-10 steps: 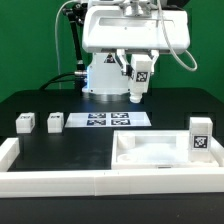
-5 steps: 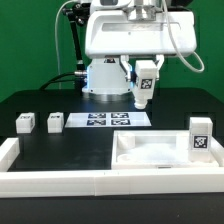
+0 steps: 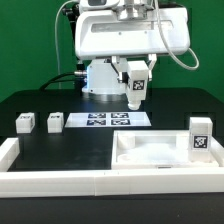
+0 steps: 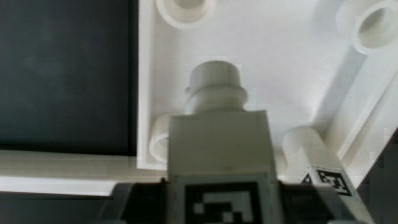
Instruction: Assemble square table
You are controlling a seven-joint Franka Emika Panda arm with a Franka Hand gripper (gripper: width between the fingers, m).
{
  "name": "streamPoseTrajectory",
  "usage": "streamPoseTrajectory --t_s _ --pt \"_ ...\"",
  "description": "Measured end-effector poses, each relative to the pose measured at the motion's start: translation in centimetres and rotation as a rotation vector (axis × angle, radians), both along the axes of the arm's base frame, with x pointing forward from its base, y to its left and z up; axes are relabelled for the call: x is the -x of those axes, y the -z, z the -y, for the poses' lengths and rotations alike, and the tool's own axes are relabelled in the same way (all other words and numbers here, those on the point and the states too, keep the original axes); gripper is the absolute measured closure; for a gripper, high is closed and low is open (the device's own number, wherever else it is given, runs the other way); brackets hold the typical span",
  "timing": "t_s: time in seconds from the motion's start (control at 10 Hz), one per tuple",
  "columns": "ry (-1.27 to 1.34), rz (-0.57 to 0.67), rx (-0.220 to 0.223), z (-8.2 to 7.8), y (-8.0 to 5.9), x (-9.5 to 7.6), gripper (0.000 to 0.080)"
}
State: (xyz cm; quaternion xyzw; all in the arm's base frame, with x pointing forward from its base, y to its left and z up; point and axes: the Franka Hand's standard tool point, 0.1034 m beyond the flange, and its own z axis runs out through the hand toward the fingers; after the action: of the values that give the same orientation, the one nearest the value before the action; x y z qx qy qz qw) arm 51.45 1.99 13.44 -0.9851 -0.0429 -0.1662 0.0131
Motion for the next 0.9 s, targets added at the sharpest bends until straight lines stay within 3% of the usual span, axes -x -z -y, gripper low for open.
streamPoseTrajectory --t_s 0.3,0.6,0.9 --pt "0.009 -0.017 -0.005 0.1 0.6 -0.2 0.0511" --pt "0.008 -0.020 -0.010 0.6 1.0 -3.8 0.0511" --pt "-0.017 0.005 0.007 0.8 1.2 -5.5 0.0511"
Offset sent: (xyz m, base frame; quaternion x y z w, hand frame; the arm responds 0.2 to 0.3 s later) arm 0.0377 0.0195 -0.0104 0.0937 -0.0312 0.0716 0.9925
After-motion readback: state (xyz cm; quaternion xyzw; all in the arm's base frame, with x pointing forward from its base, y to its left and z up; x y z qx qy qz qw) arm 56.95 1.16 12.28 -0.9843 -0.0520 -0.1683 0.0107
